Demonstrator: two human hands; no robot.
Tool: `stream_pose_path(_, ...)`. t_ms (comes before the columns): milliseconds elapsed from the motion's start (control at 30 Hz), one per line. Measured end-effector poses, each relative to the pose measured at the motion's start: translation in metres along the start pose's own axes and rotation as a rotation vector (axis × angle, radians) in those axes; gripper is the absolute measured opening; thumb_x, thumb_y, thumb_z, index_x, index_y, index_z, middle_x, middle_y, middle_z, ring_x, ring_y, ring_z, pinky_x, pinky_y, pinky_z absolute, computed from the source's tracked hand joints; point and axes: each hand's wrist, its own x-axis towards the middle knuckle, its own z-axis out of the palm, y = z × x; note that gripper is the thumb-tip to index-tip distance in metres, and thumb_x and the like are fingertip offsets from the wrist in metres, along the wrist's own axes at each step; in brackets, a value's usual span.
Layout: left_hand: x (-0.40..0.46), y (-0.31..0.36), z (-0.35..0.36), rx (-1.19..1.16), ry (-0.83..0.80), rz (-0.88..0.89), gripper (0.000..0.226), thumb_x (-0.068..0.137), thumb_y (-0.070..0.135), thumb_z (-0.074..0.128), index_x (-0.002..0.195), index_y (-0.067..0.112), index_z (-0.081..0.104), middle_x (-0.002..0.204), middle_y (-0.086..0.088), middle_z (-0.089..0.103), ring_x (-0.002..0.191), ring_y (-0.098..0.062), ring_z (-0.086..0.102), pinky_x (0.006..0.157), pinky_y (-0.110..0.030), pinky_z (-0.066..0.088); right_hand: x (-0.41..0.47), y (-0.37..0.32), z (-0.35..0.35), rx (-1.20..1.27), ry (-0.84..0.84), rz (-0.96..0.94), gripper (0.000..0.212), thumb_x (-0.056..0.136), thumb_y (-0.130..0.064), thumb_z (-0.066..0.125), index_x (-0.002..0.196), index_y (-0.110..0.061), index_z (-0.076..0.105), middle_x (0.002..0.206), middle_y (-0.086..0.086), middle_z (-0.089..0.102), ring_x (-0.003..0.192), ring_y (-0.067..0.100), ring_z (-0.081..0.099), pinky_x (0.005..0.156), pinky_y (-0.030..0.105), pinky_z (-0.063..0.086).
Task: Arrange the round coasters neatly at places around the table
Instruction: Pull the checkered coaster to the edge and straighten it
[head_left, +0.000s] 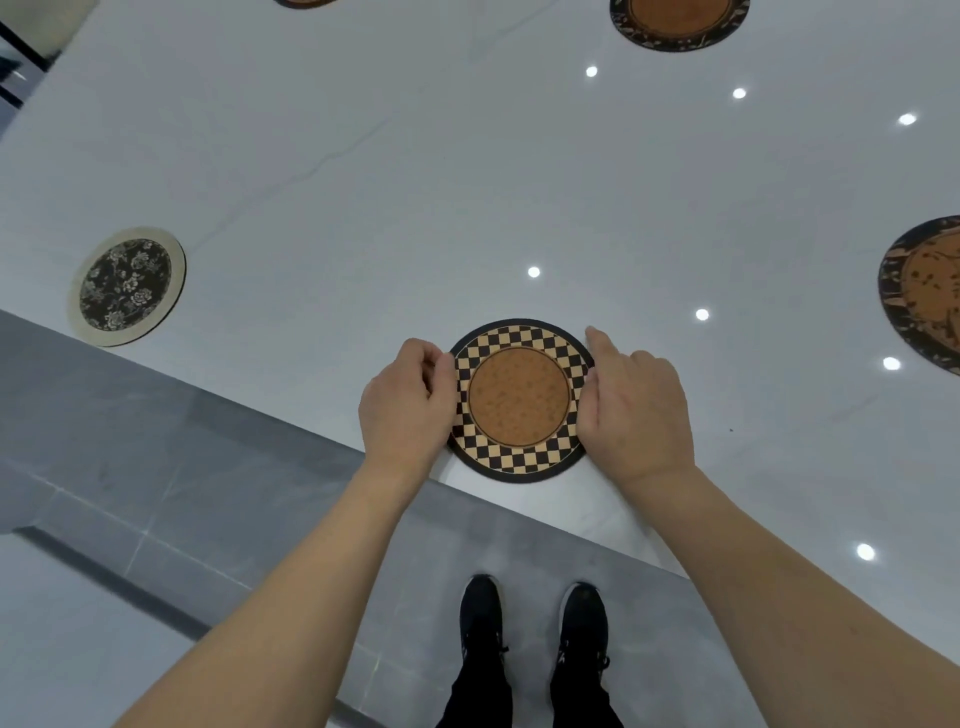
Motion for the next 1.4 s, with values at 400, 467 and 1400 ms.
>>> stream_pose_path(400, 0.024, -0.009, 0.010, 0.163, -0.005, 0.228, 0.029, 0.092, 0.031, 0.049, 0.070, 0.012, 0.056, 0.085, -0.002, 0.051, 0.083, -0.024, 0.042, 0.074, -0.038, 0.034, 0.002, 0.008, -0.006, 0.152, -0.035, 0.008, 0.049, 0.082, -0.014, 0.042, 0.129, -0.010, 0.056, 0.057, 0.000, 0.045, 0.058, 0.022, 0.044, 0.076, 0.039, 0.041)
stream_pose_path(467, 0.024, -0.010, 0.010, 0.167, -0.012, 0.245, 0.029, 0.091, 0.031, 0.049, 0.069, 0.014, 0.054, 0.085, -0.001, 0.050, 0.082, -0.023, 0.040, 0.074, -0.037, 0.033, 0.002, 0.009, -0.008, 0.162, -0.047, -0.002, 0.049, 0.080, -0.016, 0.042, 0.125, -0.011, 0.059, 0.055, 0.001, 0.045, 0.057, 0.023, 0.044, 0.073, 0.040, 0.041)
stream_pose_path(1400, 0.022, -0.011, 0.012, 0.233, -0.027, 0.318, 0.032, 0.088, 0.033, 0.050, 0.065, 0.012, 0.056, 0.080, 0.000, 0.050, 0.077, -0.022, 0.042, 0.071, -0.036, 0.031, 0.004, 0.012, 0.006, 0.179, 0.072, 0.028, 0.017, 0.080, -0.019, 0.051, 0.092, -0.016, 0.063, 0.082, -0.001, 0.061, 0.078, 0.024, 0.052, 0.077, 0.038, 0.036)
